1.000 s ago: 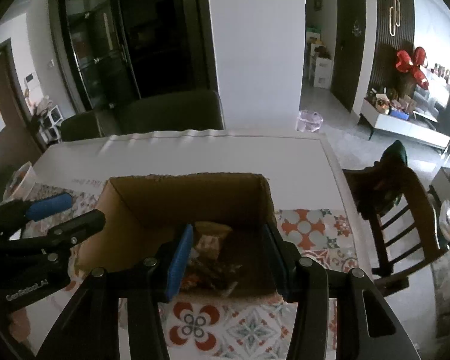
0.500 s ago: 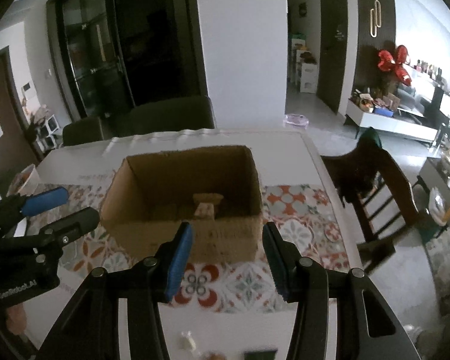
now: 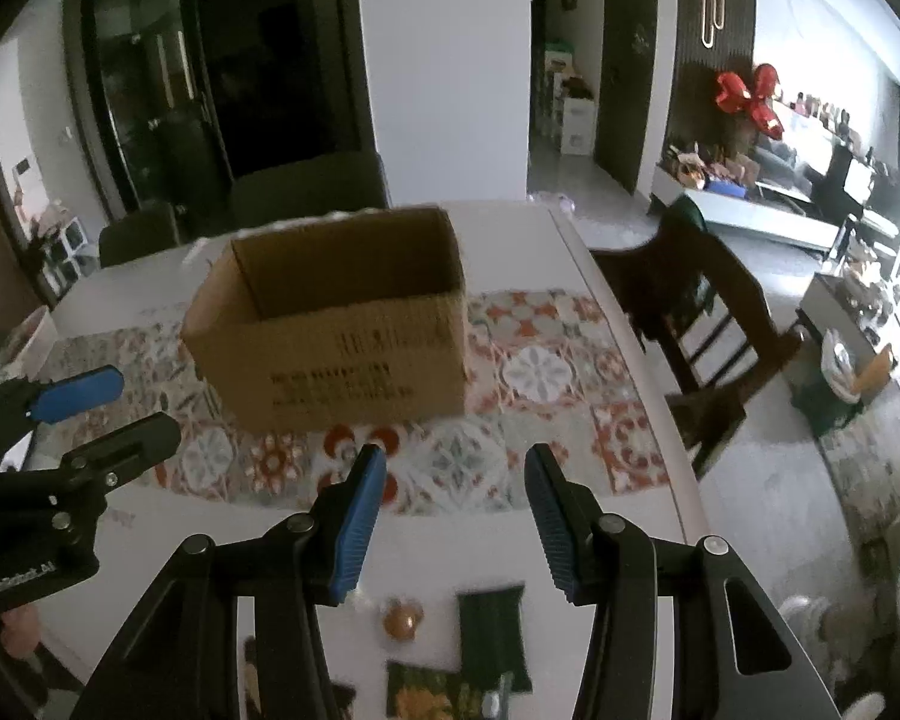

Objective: Organize snacks
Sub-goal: 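Grasp the pale green candy with the left tool while the right tool grasps the dark green packet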

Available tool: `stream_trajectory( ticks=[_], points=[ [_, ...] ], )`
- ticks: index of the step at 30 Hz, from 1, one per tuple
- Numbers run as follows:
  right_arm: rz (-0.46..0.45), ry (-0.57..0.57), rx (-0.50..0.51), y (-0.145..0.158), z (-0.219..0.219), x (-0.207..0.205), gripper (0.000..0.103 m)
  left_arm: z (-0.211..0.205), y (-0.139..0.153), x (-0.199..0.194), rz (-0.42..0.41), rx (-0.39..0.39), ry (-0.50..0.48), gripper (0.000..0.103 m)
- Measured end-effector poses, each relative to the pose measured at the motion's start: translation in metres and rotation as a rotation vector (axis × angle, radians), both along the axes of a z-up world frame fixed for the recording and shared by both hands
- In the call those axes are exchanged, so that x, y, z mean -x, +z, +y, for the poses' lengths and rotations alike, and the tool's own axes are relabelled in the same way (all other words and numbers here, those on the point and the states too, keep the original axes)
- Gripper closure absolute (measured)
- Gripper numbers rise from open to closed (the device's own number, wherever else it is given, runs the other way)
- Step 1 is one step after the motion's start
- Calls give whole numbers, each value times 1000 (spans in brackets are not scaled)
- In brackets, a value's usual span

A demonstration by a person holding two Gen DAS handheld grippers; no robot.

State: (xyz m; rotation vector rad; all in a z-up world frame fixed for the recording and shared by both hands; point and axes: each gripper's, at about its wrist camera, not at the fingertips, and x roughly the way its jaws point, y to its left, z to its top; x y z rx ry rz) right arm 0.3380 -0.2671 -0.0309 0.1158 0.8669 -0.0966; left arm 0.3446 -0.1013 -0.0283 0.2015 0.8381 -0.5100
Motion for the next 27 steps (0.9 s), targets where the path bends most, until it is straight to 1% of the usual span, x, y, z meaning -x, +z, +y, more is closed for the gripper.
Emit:
stream_trajectory(
  ticks=[8, 15, 20, 23, 27],
  points=[
    [90, -9, -12, -28, -2, 23, 54, -6, -29, 15, 67, -41, -6, 39],
    [188, -2, -32, -64, -4, 34, 54, -12, -61, 19, 134, -76, -6, 39],
    [264, 4, -71, -92, -7, 37, 54, -16, -87, 17, 214, -89, 2, 39],
    [292, 12, -77, -104, -8, 37, 54, -19, -102, 13, 258, -95, 11, 40],
    [339, 14, -116, -124, -12, 34, 54, -28, -120, 5, 311, -112, 20, 40]
  ],
)
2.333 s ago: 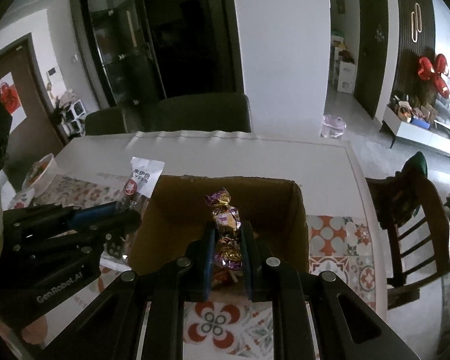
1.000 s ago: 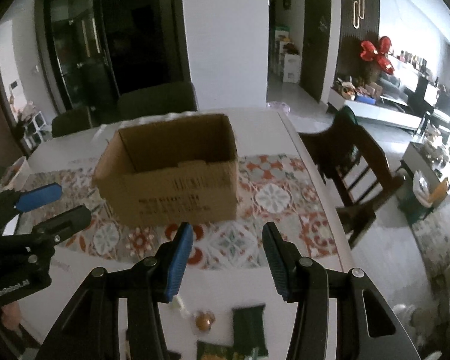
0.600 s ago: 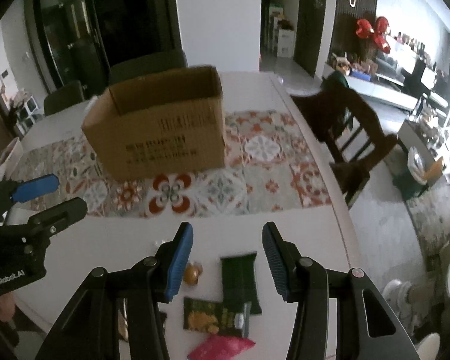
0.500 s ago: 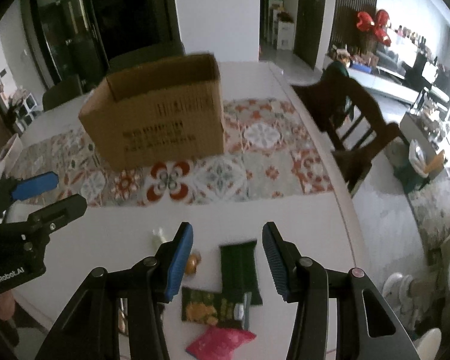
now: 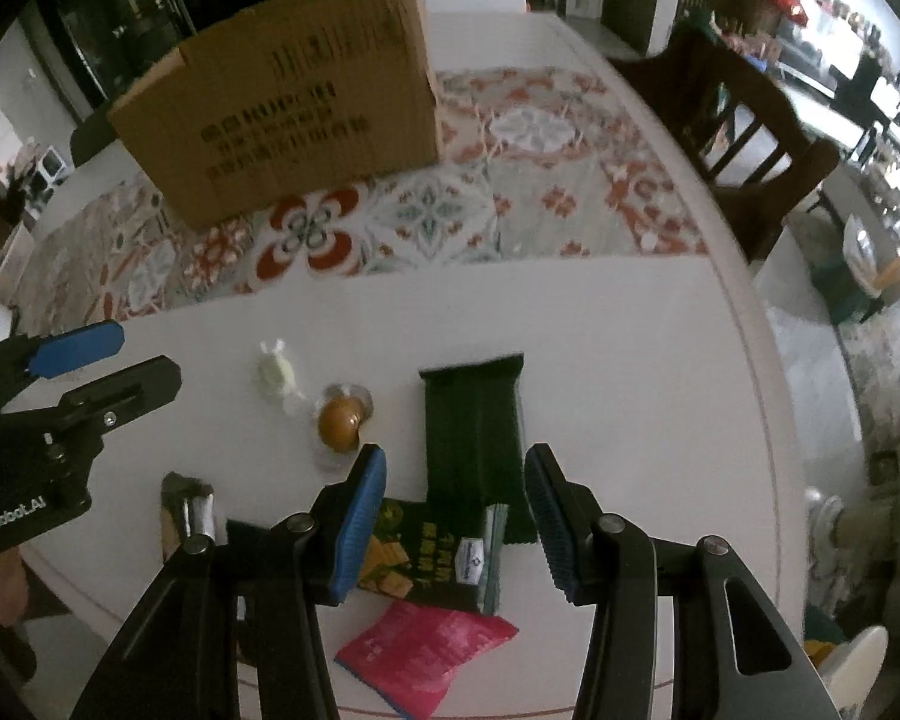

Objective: Organize snacks
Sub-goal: 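Grasp the pale green candy with the left tool while the right tool grasps the dark green packet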

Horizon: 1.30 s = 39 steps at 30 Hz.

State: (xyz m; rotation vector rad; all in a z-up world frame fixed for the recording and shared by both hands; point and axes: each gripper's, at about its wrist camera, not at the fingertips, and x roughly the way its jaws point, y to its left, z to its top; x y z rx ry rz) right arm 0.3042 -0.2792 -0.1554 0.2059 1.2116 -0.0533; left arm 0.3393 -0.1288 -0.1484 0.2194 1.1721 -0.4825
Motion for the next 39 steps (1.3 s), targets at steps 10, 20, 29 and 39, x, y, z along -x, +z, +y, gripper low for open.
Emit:
stream_trajectory(
  ticks=[10, 20, 29, 39],
  points=[
    [41, 8, -35, -23, -1, -10, 54, -17, -30, -18, 88, -10, 40, 47],
    [57, -14, -49, -34, -10, -21, 54, -28, -46, -28, 138, -25, 67, 53],
    [67, 0, -33, -39, -7, -29, 54, -27, -55, -35, 162, -36, 93, 60],
    [50, 18, -10, -41, -4, -33, 58, -23, -54, -31, 148, -47, 72, 78]
  ],
)
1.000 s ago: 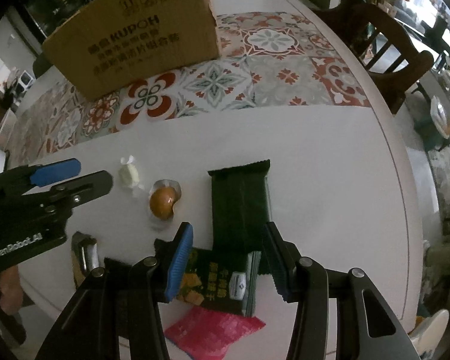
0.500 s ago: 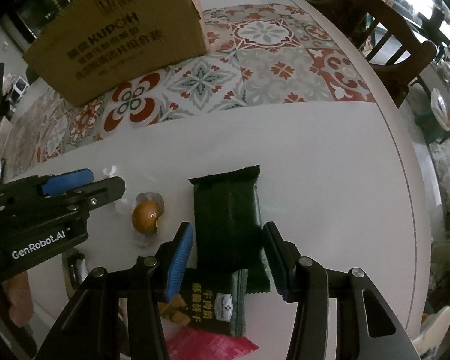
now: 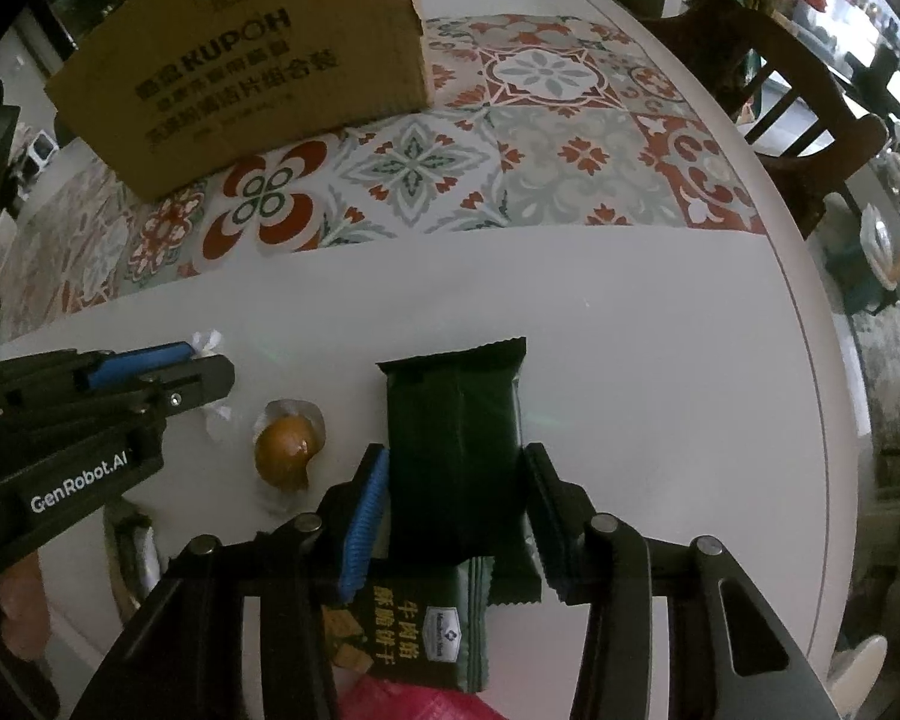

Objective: Organize snacks
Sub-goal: 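Grasp the pale green candy with the left tool while the right tool grasps the dark green packet, then carry the green candy and dark green packet into the box and open both tools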

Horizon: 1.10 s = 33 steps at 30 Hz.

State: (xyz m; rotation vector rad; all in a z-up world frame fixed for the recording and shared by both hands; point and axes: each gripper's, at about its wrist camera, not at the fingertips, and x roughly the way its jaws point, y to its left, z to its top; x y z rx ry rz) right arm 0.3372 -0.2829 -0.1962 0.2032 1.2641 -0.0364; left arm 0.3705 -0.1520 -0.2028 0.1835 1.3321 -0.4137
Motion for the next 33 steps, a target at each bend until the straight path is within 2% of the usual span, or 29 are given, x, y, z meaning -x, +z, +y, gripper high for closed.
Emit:
stream_trajectory(
  ticks=[7, 15, 23, 33],
  points=[
    [-28, -11, -12, 11, -2, -2, 58, -3, 20, 5, -61, 12, -34, 78],
    [-111, -2, 11, 44, 1, -3, 58, 7, 50, 8, -129, 47, -39, 78],
    [-223, -18, 33, 85, 2, -10, 58, 16, 91, 6, -228, 96, -30, 78],
    [-353, 10, 2, 139, 17, -22, 58, 34, 153, 0, -389, 161, -18, 78]
  ],
)
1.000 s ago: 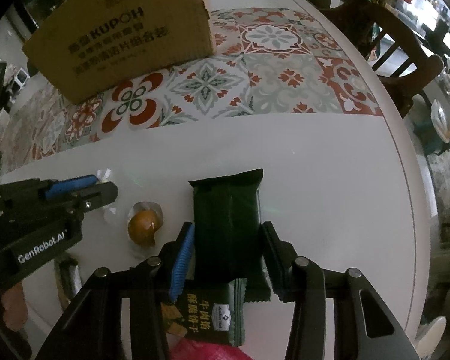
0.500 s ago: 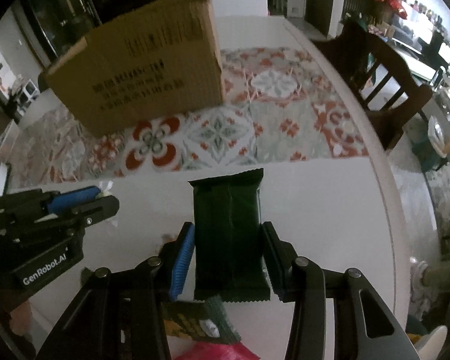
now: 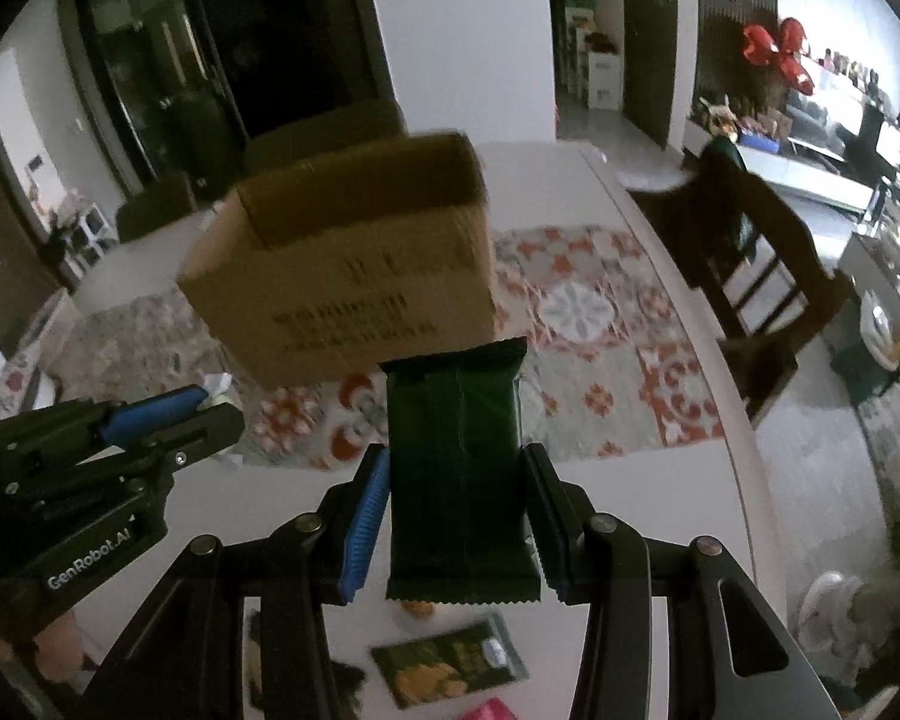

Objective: Organize snacks
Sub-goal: 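Carry the green candy and dark green packet into the box and open both tools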

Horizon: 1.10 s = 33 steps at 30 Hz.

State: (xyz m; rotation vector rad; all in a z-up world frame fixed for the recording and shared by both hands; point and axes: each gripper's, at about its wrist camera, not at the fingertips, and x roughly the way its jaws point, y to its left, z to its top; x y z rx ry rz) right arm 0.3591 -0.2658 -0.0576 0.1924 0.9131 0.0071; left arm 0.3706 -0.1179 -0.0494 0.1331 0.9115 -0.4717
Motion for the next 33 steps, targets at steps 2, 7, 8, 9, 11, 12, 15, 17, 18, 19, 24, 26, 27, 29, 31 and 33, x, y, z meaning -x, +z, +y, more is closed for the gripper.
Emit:
stream_trajectory(
  ticks=[2, 7, 8, 9, 11, 12, 15, 17, 18, 19, 24, 26, 27, 29, 31, 33],
  points=[
    [-29, 11, -3, 10, 4, -4, 58, 4, 11, -2, -31, 10, 2, 78],
    [-98, 34, -5, 33, 13, -18, 58, 14, 31, -15, -95, 22, 19, 78],
    [-108, 39, -4, 36, 15, -22, 58, 15, 34, -18, -103, 22, 22, 78],
    [-122, 44, -4, 40, 16, -27, 58, 16, 37, -20, -112, 23, 26, 78],
    [-135, 51, -3, 44, 18, -35, 58, 19, 42, -29, -133, 21, 33, 78],
    [-142, 54, -6, 47, 18, -40, 58, 20, 45, -34, -145, 20, 38, 78],
    [-167, 68, -14, 53, 21, -56, 58, 21, 52, -45, -169, 14, 40, 78],
    [-178, 79, -16, 56, 22, -67, 58, 21, 56, -56, -181, 12, 44, 78],
    [-182, 84, -17, 57, 21, -71, 58, 21, 57, -61, -183, 14, 47, 78],
    [-184, 86, -15, 59, 22, -78, 58, 22, 59, -68, -182, 20, 53, 78],
    [-193, 99, -22, 63, 21, -111, 58, 21, 61, -98, -159, 36, 67, 78],
    [-186, 105, -14, 62, 21, -125, 58, 20, 59, -109, -146, 41, 70, 78],
    [-182, 109, -13, 62, 22, -130, 58, 20, 58, -115, -141, 40, 72, 78],
    [-173, 111, -6, 59, 21, -139, 58, 19, 53, -124, -132, 25, 76, 78],
    [-167, 118, 2, 57, 22, -149, 58, 18, 50, -133, -131, 16, 77, 78],
    [-156, 118, 4, 53, 20, -159, 58, 17, 45, -141, -120, 10, 84, 78]
  ],
)
